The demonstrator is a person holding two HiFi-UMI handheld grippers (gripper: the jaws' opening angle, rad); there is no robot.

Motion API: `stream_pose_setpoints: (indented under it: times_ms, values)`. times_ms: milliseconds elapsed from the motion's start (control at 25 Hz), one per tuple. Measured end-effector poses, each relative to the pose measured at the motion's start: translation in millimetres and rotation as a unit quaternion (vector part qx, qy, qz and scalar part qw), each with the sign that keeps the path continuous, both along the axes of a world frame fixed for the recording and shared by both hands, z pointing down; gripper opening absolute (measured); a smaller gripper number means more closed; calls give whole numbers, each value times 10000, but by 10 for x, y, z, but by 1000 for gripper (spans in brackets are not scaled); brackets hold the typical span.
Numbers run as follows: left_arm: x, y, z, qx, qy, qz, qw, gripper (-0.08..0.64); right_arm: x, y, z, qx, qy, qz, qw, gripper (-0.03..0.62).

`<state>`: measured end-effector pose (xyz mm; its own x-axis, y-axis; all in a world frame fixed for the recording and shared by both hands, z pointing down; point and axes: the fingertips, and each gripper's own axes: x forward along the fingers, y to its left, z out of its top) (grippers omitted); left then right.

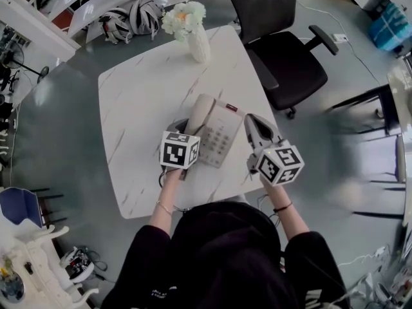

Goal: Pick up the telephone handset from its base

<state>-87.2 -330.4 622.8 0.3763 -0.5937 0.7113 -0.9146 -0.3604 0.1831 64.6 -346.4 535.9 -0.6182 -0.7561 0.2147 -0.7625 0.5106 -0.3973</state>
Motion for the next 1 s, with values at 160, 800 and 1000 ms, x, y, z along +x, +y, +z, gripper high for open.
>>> stream_pose_setpoints:
  times_ms: [160,800,1000]
  values:
    - [-39,28,-125,135,174,-149,9996,209,-33,3,-27,38,30,-51,10000,-9]
    - [-305,203,-823,978,877,-929,9870,209,-219,-162,-458,522,24,-286,9982,-9]
    - [-462,306,-1070,1259,1061,-1224,9787,209,-256,-126,-525,571,-26,-355,9977,-9]
